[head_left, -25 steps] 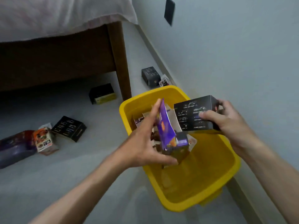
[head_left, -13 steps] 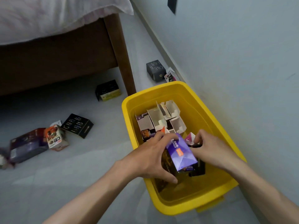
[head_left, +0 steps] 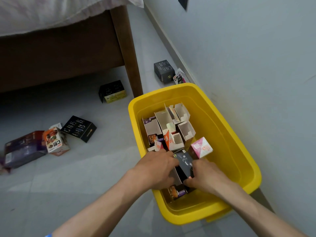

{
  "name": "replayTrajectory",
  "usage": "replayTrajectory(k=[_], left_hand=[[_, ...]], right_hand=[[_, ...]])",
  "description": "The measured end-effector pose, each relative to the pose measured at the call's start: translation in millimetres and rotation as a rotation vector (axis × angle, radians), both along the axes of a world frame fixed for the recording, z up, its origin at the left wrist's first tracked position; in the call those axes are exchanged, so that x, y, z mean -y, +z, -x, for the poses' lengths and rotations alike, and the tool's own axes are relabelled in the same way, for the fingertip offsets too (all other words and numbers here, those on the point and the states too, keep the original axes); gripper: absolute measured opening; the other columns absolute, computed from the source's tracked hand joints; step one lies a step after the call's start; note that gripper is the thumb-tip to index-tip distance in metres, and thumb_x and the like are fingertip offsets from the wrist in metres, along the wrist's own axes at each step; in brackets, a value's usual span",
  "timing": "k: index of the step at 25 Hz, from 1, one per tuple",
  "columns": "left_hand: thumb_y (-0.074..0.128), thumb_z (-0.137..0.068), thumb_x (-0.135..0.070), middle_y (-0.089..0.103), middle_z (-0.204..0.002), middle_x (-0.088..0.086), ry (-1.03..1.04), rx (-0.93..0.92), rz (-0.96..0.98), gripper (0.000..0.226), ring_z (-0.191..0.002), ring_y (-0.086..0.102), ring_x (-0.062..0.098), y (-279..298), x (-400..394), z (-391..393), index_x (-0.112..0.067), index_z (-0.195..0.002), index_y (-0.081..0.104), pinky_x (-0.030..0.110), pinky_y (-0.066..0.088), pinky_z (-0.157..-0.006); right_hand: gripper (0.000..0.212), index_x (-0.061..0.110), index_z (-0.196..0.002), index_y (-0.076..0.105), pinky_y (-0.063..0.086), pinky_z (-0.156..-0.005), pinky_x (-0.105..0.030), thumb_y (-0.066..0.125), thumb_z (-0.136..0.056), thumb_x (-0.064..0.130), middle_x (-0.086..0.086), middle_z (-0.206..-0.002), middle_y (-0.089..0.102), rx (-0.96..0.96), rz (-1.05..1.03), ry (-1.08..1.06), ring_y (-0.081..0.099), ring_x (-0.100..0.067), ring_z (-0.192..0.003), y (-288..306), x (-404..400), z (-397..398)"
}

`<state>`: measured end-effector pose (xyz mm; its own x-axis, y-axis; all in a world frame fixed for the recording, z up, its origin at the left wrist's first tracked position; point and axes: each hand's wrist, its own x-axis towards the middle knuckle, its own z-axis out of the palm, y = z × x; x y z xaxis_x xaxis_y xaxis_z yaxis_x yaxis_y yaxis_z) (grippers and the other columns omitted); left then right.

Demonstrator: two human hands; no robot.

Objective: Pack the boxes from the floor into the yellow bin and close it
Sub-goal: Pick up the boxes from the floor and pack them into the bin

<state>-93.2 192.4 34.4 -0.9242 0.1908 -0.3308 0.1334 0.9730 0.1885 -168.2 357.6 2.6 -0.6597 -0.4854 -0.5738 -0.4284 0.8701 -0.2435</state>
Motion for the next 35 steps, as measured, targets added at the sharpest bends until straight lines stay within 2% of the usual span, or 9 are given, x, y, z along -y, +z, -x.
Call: replayTrajectory(k=[3,6,9,15,22,26,30,33,35], left_hand=[[0.059,-0.091,-0.041,0.060,-0.117,-0.001,-0.012,-0.028,-0.056,0.041,-0.103,0.056,0.018,2,1,-3,-0.026,-0.129,0.059,0.034,0.056,-0.076],[0.057,-0.094,-0.036,0.065,-0.112,-0.002,0.016,-0.120,-0.138,0.030,-0.102,0.059,0.016,5,11,-2,-0.024,-0.119,0.065,0.034,0.056,-0.080],[0.053,-0.096,-0.041,0.068,-0.107,-0.005,0.059,-0.198,-0.173,0.025,-0.100,0.056,0.011,5,25,-5,-0.025,-0.108,0.068,0.031,0.049,-0.085],[0.053,-0.093,-0.030,0.066,-0.112,-0.005,0.281,-0.393,-0.263,0.020,-0.107,0.053,0.012,-3,38,-12,-0.022,-0.105,0.068,0.024,0.038,-0.092],[0.039,-0.093,-0.033,0.069,-0.098,-0.010,0.270,-0.273,-0.182,0.029,-0.095,0.056,0.008,-6,38,-9,-0.028,-0.093,0.068,0.035,0.030,-0.108],[0.044,-0.096,-0.037,0.069,-0.114,-0.013,0.207,-0.240,-0.205,0.028,-0.105,0.056,0.006,-2,38,-9,-0.032,-0.108,0.068,0.031,0.028,-0.101],[0.050,-0.092,-0.035,0.068,-0.112,-0.013,0.059,-0.124,-0.149,0.029,-0.101,0.055,0.008,8,42,-11,-0.035,-0.117,0.066,0.034,0.030,-0.094],[0.055,-0.092,-0.032,0.069,-0.103,-0.013,0.095,-0.152,-0.162,0.025,-0.093,0.055,0.007,7,39,-10,-0.033,-0.113,0.068,0.031,0.030,-0.091],[0.059,-0.090,-0.032,0.068,-0.103,-0.013,0.108,-0.134,-0.148,0.023,-0.094,0.054,0.009,8,37,-7,-0.033,-0.112,0.068,0.029,0.026,-0.086]], right_hand=[[0.035,0.021,-0.100,0.064,0.052,-0.063,-0.028,0.073,-0.078,0.046,0.002,-0.092,0.064,0.048,-0.148,0.090,0.063,-0.017,-0.082,-4,6,-2],[0.038,0.021,-0.111,0.062,0.052,-0.069,-0.030,0.070,-0.081,0.043,0.000,-0.101,0.066,0.055,-0.210,0.131,0.064,-0.020,-0.090,-3,7,2],[0.036,0.023,-0.108,0.057,0.050,-0.066,-0.029,0.067,-0.083,0.047,0.001,-0.104,0.065,0.051,-0.194,0.136,0.062,-0.019,-0.089,0,4,5],[0.027,0.032,-0.083,0.045,0.033,-0.048,-0.024,0.062,-0.086,0.051,0.012,-0.075,0.052,-0.075,-0.002,0.062,0.051,-0.005,-0.066,15,8,15],[0.061,0.026,-0.133,0.043,0.052,-0.067,-0.027,0.066,-0.083,0.053,0.002,-0.119,0.062,-0.033,-0.092,0.097,0.061,-0.018,-0.097,10,5,14],[0.075,0.021,-0.141,0.031,0.057,-0.074,-0.031,0.069,-0.082,0.049,-0.002,-0.113,0.064,0.029,-0.213,0.135,0.064,-0.021,-0.095,-6,19,5],[0.076,0.014,-0.141,0.034,0.049,-0.055,-0.024,0.066,-0.082,0.048,0.003,-0.097,0.061,0.080,-0.157,-0.028,0.061,-0.013,-0.079,-8,21,20],[0.053,0.017,-0.130,0.046,0.059,-0.074,-0.033,0.065,-0.086,0.040,0.002,-0.104,0.065,0.346,-0.002,-0.216,0.066,-0.015,-0.090,-4,8,41],[0.057,0.015,-0.139,0.042,0.056,-0.090,-0.037,0.062,-0.090,0.036,-0.003,-0.121,0.063,0.335,-0.026,-0.175,0.064,-0.020,-0.102,-4,5,40]])
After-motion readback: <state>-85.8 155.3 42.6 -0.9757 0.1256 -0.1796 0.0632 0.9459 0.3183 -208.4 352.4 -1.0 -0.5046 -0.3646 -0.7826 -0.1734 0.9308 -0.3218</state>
